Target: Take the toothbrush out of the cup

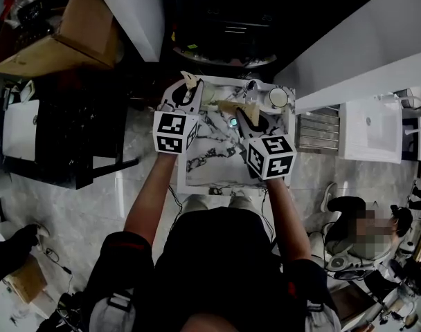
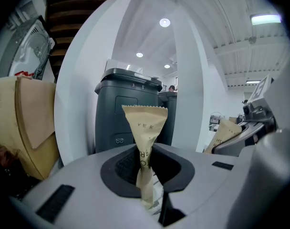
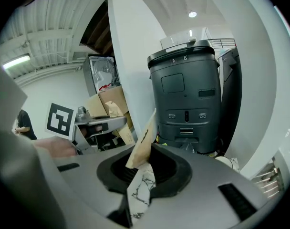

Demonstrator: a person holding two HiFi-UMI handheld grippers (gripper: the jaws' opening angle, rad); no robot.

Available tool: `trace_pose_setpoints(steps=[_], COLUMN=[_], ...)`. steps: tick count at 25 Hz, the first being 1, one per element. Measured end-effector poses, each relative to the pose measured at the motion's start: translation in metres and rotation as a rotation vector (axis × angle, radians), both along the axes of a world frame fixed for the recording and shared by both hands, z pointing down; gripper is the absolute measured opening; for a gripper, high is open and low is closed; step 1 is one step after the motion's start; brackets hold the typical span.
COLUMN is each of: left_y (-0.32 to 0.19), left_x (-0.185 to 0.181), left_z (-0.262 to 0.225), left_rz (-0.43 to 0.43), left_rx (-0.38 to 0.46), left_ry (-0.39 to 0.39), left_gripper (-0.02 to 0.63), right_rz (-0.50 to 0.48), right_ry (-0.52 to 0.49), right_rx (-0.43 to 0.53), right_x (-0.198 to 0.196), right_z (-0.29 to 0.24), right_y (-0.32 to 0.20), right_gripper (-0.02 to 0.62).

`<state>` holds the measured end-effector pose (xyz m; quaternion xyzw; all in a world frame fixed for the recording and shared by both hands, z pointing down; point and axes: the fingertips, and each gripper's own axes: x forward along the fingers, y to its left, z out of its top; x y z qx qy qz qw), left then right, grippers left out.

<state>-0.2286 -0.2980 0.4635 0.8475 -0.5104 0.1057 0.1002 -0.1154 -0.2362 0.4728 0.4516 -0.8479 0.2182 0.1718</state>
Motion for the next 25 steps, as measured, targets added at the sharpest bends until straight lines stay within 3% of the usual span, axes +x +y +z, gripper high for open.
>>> trace_pose_setpoints(steps=[15,25], left_y=[0.041,0.061], left_x=[-0.004,0.006], left_z=[-0.049,-0.054], left_rz=[0.034,0.035], left_rx=[0.084,0.089], left_ry=[0.021,0.043], left_gripper=[0.057,0.057], right_rz=[0.029,0.004], right_ry=[0.016,0.015], right_rx=[0.068,0.107], right_x=[0.001,0.002], right_z=[-0.03,-0.041], right_y=[0.022,0.022], right_gripper=[0.072,0.072])
